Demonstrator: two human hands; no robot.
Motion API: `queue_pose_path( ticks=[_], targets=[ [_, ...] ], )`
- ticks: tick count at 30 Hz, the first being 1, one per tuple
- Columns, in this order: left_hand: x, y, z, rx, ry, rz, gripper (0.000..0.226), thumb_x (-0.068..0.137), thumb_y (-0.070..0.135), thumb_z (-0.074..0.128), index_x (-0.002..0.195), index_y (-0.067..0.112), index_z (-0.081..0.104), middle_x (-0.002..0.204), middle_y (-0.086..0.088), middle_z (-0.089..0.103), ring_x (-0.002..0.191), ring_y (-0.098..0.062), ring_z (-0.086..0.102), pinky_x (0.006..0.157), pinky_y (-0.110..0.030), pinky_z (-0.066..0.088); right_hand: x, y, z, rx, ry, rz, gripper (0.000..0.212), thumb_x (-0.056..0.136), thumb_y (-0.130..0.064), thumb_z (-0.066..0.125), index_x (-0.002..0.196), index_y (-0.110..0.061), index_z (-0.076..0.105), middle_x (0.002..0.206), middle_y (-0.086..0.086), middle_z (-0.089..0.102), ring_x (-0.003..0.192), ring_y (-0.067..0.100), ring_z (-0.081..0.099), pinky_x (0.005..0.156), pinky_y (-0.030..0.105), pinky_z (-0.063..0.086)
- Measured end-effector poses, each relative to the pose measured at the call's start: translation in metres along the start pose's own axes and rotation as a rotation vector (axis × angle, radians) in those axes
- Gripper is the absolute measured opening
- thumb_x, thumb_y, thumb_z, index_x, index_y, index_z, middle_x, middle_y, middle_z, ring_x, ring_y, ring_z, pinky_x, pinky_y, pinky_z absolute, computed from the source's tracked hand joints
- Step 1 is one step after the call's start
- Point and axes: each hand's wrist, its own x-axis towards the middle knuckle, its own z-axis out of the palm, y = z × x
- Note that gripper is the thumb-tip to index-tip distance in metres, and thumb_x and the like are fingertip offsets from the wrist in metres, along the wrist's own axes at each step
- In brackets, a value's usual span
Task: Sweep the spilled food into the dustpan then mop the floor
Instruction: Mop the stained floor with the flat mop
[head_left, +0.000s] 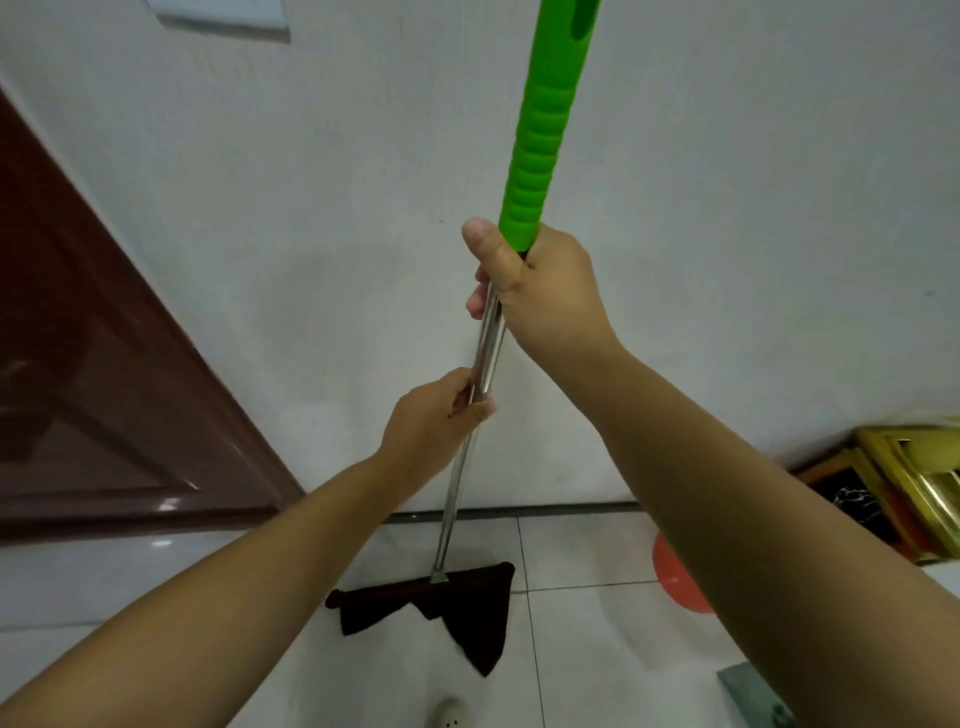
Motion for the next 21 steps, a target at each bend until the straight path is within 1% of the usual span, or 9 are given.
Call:
queue_pose_path(
  ticks=[2,4,6,9,12,15,17,19,21],
  targets=[
    [0.007,-0.001,0.005,0.001,-0.020,-0.002,0.011,0.093,0.042,0.052,0.082,0.039,0.051,0.075,0.009,0.062,0.070,-0.010,0.058,0.068,-0.025,0.048,0.004,0.007,-0.002,0.005,-0.005,0.000,0.038,0.090,-0.053,0.052,0.076,-0.017,0.055,0.065,0.003,0.067,0.063,0.018,0.069,0.072,0.041,0.059],
    [0.011,-0.007,0.012,0.019,-0.050,-0.005,0.009,0.093,0.040,0.052,0.087,0.034,0.053,0.075,0.009,0.060,0.070,-0.011,0.057,0.068,-0.025,0.047,0.003,0.019,-0.001,-0.011,-0.009,0.018,0.039,0.090,-0.052,0.053,0.078,-0.015,0.056,0.067,0.005,0.067,0.062,0.016,0.068,0.070,0.036,0.058],
    [0.012,-0.015,0.022,0.028,-0.079,-0.025,0.010,0.094,0.038,0.052,0.091,0.029,0.055,0.079,0.005,0.063,0.074,-0.016,0.059,0.071,-0.030,0.049,-0.001,0.034,0.002,-0.028,-0.013,0.043,0.038,0.090,-0.049,0.053,0.079,-0.013,0.056,0.068,0.006,0.068,0.062,0.015,0.067,0.067,0.033,0.055],
    [0.011,-0.030,0.037,0.027,-0.113,-0.082,0.013,0.095,0.036,0.050,0.090,0.025,0.055,0.083,-0.001,0.065,0.077,-0.020,0.061,0.074,-0.034,0.050,-0.006,0.055,0.009,-0.023,-0.045,0.099,0.036,0.091,-0.046,0.053,0.081,-0.012,0.056,0.073,0.009,0.070,0.068,0.019,0.067,0.071,0.036,0.055],
    [0.012,-0.040,0.046,0.008,-0.088,-0.117,0.017,0.096,0.035,0.050,0.078,0.036,0.047,0.073,0.007,0.058,0.066,-0.011,0.054,0.067,-0.027,0.045,-0.008,0.069,0.016,-0.029,-0.098,0.121,0.029,0.094,-0.042,0.052,0.084,-0.015,0.052,0.083,0.013,0.069,0.079,0.024,0.067,0.076,0.038,0.054],
    [0.019,-0.044,0.048,-0.024,-0.049,-0.146,0.021,0.095,0.037,0.049,0.075,0.038,0.046,0.068,0.011,0.054,0.061,-0.006,0.049,0.062,-0.022,0.041,0.000,0.076,0.020,-0.061,-0.110,0.109,0.020,0.095,-0.035,0.052,0.091,-0.015,0.050,0.087,0.011,0.063,0.081,0.023,0.064,0.074,0.036,0.052],
    [0.023,-0.047,0.047,-0.068,-0.021,-0.182,0.015,0.093,0.039,0.048,0.078,0.036,0.050,0.073,0.007,0.059,0.066,-0.011,0.055,0.065,-0.025,0.044,0.006,0.080,0.024,-0.182,-0.144,0.083,0.016,0.094,-0.030,0.052,0.098,-0.014,0.051,0.083,0.003,0.058,0.075,0.018,0.058,0.068,0.031,0.047],
    [0.025,-0.051,0.045,-0.126,0.033,-0.232,0.010,0.092,0.038,0.048,0.083,0.037,0.052,0.084,0.001,0.065,0.078,-0.018,0.062,0.070,-0.028,0.049,0.009,0.083,0.030,-0.310,-0.201,0.063,0.015,0.095,-0.025,0.050,0.105,-0.014,0.051,0.080,-0.003,0.054,0.073,0.016,0.054,0.063,0.028,0.042],
    [0.027,-0.055,0.040,-0.124,0.066,-0.259,0.007,0.093,0.036,0.048,0.088,0.037,0.053,0.090,-0.002,0.066,0.084,-0.021,0.063,0.075,-0.033,0.051,0.012,0.085,0.037,-0.322,-0.236,0.076,0.019,0.096,-0.023,0.048,0.110,-0.011,0.053,0.080,-0.003,0.052,0.073,0.017,0.052,0.062,0.027,0.040]
  ],
)
